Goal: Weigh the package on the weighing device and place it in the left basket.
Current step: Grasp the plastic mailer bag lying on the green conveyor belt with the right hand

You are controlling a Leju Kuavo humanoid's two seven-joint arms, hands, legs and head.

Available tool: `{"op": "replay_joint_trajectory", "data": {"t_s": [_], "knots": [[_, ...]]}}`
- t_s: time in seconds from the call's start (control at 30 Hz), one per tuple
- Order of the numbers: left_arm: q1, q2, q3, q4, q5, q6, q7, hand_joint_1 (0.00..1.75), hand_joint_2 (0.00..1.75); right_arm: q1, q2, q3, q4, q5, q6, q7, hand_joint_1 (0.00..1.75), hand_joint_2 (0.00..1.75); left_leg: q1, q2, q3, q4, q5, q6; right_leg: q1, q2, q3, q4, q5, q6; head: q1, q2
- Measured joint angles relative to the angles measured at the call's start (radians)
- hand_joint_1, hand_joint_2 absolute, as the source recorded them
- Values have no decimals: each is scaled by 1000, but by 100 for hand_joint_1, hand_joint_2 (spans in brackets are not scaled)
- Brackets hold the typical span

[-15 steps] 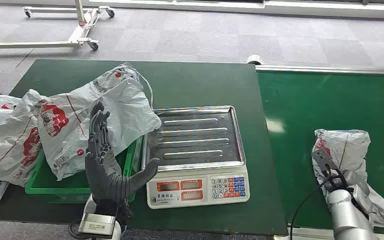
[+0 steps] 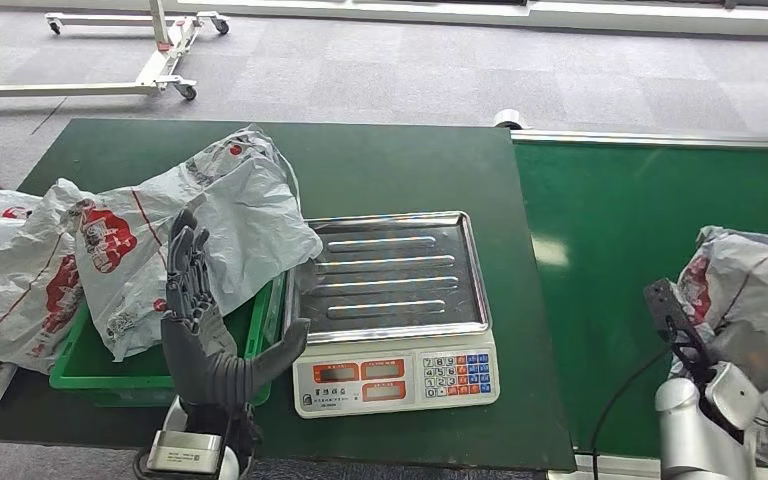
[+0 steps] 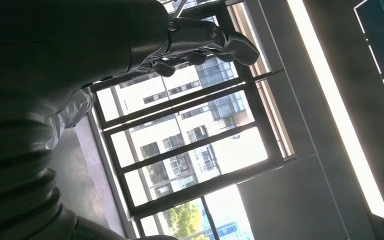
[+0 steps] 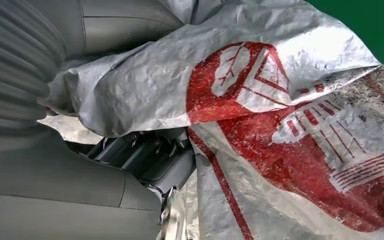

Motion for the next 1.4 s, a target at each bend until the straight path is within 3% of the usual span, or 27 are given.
{"op": "replay_joint_trajectory", "data": {"t_s": [0.13,0.37,0.43,0.57,0.7,0.83,1.07,1.3,1.4], "knots": [[1,0,0,-1,0,6,0,0,175,37,10,91,-213,19,-81,74,175,175,0,1,0,0,0,0,0,1,0,0,0,0,0,0],[1,0,0,0,3,27,0,0,175,52,-12,304,-421,20,-88,161,175,175,0,2,1,0,0,0,0,3,0,0,0,0,0,0],[0,0,0,0,10,33,0,0,175,50,-12,366,-451,12,-112,86,175,175,0,3,1,0,0,-1,0,3,0,0,0,0,0,0],[-4,0,0,4,27,38,0,0,175,46,36,461,-501,-65,-118,-233,175,175,1,4,2,-1,1,-2,1,4,0,0,0,0,0,0],[-17,1,0,16,54,37,0,0,175,54,85,617,-535,-199,-9,-504,175,175,2,2,2,-1,1,-2,2,3,0,0,0,-1,0,0],[-33,3,0,32,74,41,0,0,175,74,105,822,-555,-309,87,-645,175,175,2,2,2,-1,1,-2,2,2,0,0,-1,-2,0,0],[-44,14,-8,48,81,77,0,0,175,75,97,1042,-573,-395,121,-690,175,175,2,2,1,-1,1,-3,1,3,0,0,-1,-2,0,0],[-40,31,-12,43,69,106,-1,0,175,48,84,1111,-581,-403,129,-662,175,175,2,2,2,-1,1,-3,1,3,0,0,-1,-1,0,0],[-36,38,-20,38,60,119,-1,0,175,41,81,1120,-585,-347,106,-596,175,175,2,2,2,-1,1,-3,2,3,0,0,-1,-1,0,0]]}}
